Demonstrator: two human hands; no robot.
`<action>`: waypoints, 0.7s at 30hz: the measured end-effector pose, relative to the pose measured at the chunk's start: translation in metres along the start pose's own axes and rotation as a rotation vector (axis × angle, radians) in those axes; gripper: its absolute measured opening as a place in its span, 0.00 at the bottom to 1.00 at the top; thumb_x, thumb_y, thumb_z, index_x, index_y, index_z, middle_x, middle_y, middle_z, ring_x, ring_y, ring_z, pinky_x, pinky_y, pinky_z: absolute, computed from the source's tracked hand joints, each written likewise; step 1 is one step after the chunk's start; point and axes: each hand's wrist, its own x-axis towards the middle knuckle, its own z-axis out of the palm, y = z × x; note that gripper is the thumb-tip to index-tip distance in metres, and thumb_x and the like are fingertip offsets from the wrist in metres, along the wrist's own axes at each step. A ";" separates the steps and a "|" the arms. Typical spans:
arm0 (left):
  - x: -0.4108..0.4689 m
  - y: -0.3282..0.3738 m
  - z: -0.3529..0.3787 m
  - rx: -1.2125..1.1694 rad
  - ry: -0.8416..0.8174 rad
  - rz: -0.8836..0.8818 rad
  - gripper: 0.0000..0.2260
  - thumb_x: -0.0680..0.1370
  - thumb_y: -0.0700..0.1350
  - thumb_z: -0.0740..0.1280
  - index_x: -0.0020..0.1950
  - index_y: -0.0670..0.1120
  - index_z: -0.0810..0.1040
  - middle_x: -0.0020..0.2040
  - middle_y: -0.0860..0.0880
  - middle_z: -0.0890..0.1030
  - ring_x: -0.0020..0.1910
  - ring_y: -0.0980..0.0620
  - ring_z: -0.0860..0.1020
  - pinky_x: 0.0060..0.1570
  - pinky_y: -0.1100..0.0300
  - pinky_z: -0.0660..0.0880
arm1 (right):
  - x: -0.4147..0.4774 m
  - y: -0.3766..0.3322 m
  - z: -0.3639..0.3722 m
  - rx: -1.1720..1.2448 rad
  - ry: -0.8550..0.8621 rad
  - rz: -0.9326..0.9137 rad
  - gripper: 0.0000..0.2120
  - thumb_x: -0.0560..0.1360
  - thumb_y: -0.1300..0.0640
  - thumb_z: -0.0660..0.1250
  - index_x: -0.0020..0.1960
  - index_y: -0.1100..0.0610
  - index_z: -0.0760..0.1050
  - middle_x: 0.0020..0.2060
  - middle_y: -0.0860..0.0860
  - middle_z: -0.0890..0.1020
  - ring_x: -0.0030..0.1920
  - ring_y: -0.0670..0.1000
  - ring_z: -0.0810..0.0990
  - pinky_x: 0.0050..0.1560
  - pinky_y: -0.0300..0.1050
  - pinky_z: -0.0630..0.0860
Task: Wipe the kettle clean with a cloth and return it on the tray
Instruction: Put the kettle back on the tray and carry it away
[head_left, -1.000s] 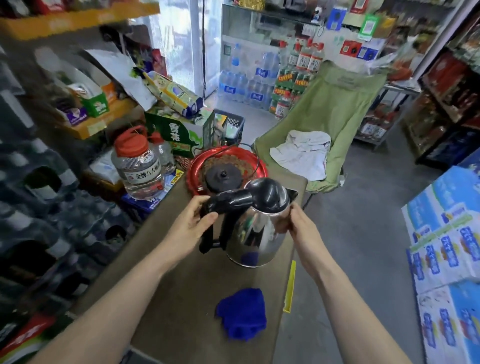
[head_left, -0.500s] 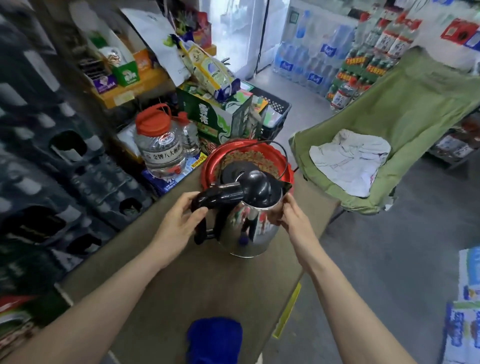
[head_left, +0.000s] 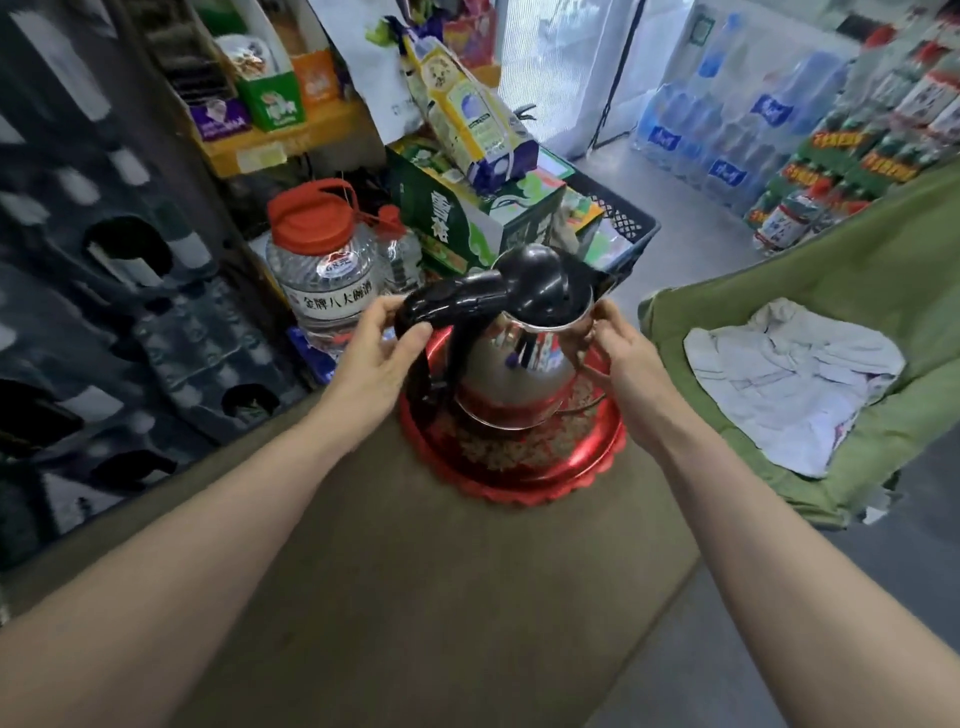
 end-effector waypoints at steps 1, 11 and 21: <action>0.005 -0.004 0.003 0.002 0.008 -0.002 0.10 0.82 0.43 0.61 0.63 0.44 0.70 0.50 0.56 0.78 0.41 0.69 0.79 0.41 0.71 0.74 | 0.006 0.004 -0.001 0.005 0.000 0.007 0.16 0.87 0.62 0.49 0.67 0.59 0.72 0.45 0.47 0.80 0.44 0.40 0.83 0.44 0.29 0.78; 0.027 -0.022 -0.002 -0.114 0.121 -0.054 0.18 0.77 0.58 0.66 0.64 0.54 0.74 0.60 0.49 0.78 0.63 0.47 0.77 0.65 0.35 0.71 | 0.026 0.005 -0.001 -0.073 -0.085 -0.013 0.15 0.87 0.61 0.49 0.58 0.55 0.74 0.48 0.43 0.83 0.49 0.37 0.83 0.58 0.42 0.79; 0.003 -0.027 -0.003 -0.053 0.071 -0.043 0.23 0.77 0.59 0.63 0.70 0.52 0.69 0.66 0.47 0.76 0.66 0.44 0.75 0.68 0.40 0.71 | 0.014 0.010 -0.007 -0.055 -0.078 -0.009 0.18 0.86 0.62 0.54 0.73 0.51 0.70 0.49 0.39 0.86 0.56 0.38 0.84 0.54 0.37 0.81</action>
